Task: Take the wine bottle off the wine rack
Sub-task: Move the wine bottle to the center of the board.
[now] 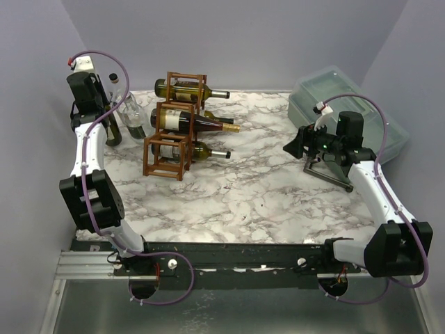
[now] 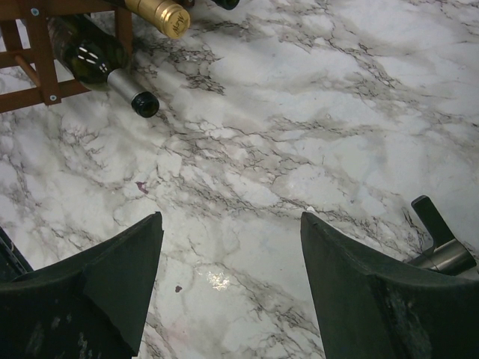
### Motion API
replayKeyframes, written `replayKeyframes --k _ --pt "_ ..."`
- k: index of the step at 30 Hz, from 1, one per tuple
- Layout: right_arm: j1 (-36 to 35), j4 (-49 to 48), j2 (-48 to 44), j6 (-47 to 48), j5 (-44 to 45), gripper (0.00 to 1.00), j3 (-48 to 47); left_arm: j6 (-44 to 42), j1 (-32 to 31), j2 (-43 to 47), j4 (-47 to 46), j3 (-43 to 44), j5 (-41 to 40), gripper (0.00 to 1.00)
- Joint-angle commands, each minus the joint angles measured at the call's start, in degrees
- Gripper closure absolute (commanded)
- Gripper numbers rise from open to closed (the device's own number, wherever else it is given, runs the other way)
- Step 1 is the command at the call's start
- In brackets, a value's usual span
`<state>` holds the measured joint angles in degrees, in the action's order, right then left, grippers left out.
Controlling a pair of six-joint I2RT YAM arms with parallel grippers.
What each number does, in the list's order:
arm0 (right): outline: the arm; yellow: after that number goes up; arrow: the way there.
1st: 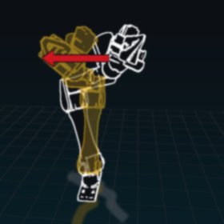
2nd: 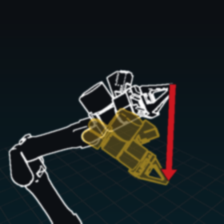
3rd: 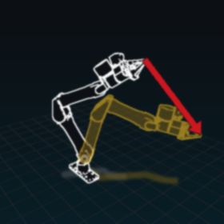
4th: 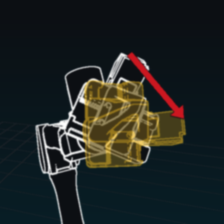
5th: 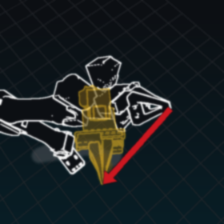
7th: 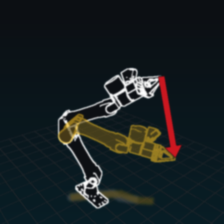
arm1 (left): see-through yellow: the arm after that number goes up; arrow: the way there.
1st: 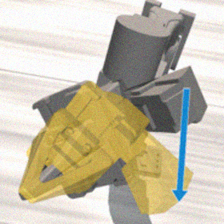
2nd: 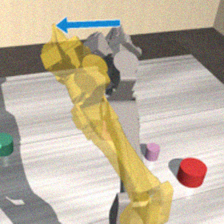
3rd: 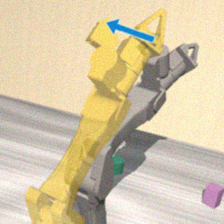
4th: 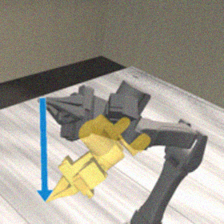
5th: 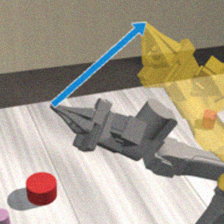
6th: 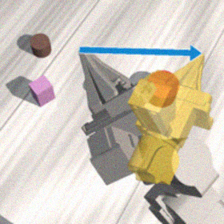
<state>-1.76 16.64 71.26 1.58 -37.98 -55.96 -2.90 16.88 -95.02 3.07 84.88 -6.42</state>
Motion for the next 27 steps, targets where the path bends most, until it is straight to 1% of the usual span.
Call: replayKeyframes --k 1,9,23,25,27 --pt "0.43 1.36 0.7 0.96 -0.08 0.23 -1.88 -0.97 0.79 -0.05 -6.04 3.85 2.73 1.0" --pt "0.39 1.46 1.15 1.05 -0.04 0.23 -2.12 -0.37 1.1 -1.84 -6.05 4.75 4.8 1.0" --pt "0.37 1.89 1.68 1.49 0.19 0.23 -2.32 1.56 1.41 -3.52 -6.05 4.47 4.74 1.0" --pt "0.42 1.99 1.77 1.49 0.18 0.23 -2.32 1.78 1.44 -3.61 -6.06 4.26 4.52 0.97" --pt "0.42 2.02 1.77 1.58 0.27 0.23 -2.43 2.09 1.45 -3.69 -5.92 4.16 4.52 0.96"
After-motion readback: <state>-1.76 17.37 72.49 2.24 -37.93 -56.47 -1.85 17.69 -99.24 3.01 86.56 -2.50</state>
